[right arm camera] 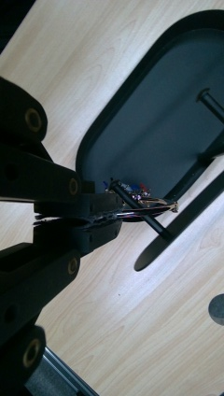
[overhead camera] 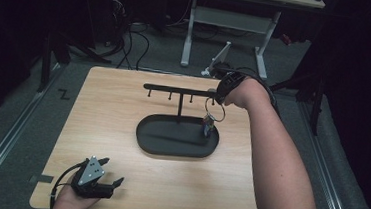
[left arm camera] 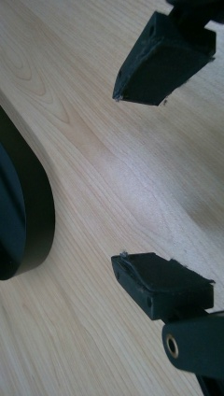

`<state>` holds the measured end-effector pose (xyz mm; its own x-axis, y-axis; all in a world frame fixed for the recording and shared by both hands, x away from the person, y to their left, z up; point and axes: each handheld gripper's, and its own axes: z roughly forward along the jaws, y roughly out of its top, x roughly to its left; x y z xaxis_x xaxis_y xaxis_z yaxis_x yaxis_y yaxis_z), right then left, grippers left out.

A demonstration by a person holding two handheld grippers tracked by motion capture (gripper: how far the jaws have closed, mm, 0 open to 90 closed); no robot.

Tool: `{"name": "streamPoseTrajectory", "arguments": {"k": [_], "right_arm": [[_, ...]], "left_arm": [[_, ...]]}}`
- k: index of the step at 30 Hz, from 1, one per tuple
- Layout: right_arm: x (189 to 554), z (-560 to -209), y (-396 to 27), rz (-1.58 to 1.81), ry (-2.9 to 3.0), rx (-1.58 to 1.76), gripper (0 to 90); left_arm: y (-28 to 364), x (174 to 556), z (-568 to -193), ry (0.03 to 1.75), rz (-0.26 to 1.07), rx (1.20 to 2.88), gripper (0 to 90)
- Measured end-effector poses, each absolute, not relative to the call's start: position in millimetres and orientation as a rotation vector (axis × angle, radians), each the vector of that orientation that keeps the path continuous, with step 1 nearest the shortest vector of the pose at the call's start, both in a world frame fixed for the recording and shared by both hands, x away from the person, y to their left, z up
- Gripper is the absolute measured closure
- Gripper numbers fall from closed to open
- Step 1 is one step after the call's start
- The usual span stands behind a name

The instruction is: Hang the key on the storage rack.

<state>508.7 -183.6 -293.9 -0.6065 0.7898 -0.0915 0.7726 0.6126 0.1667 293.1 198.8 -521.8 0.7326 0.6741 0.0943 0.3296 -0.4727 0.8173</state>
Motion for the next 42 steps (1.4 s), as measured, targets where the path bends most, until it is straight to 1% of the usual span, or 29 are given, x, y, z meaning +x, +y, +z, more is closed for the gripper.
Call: {"name": "streamPoseTrajectory", "arguments": {"k": [8, 13, 18, 21, 28, 35, 40, 42], "right_arm": [[511, -297, -177, 0.182, 2.647, 1.299, 86.0], [505, -294, -179, 0.252, 2.604, 1.306, 78.0], [494, -298, -196, 0.356, 2.528, 1.336, 68.5], [484, -301, -207, 0.404, 2.496, 1.341, 64.3], [457, -305, -220, 0.533, 2.426, 1.334, 57.9], [426, -327, -227, 0.615, 2.344, 1.309, 51.6], [406, -352, -234, 0.682, 2.286, 1.307, 49.5], [397, -365, -238, 0.703, 2.261, 1.299, 46.8]], "left_arm": [[201, 289, -522, 0.769, 0.530, 2.099, 17.7], [200, 288, -523, 0.767, 0.539, 2.107, 17.7], [200, 286, -523, 0.759, 0.540, 2.117, 17.7], [198, 285, -522, 0.758, 0.539, 2.115, 17.7], [194, 286, -523, 0.742, 0.536, 2.127, 17.7], [187, 288, -523, 0.719, 0.530, 2.135, 17.7], [182, 291, -524, 0.705, 0.520, 2.146, 17.7], [181, 292, -524, 0.701, 0.516, 2.147, 17.7]]}}
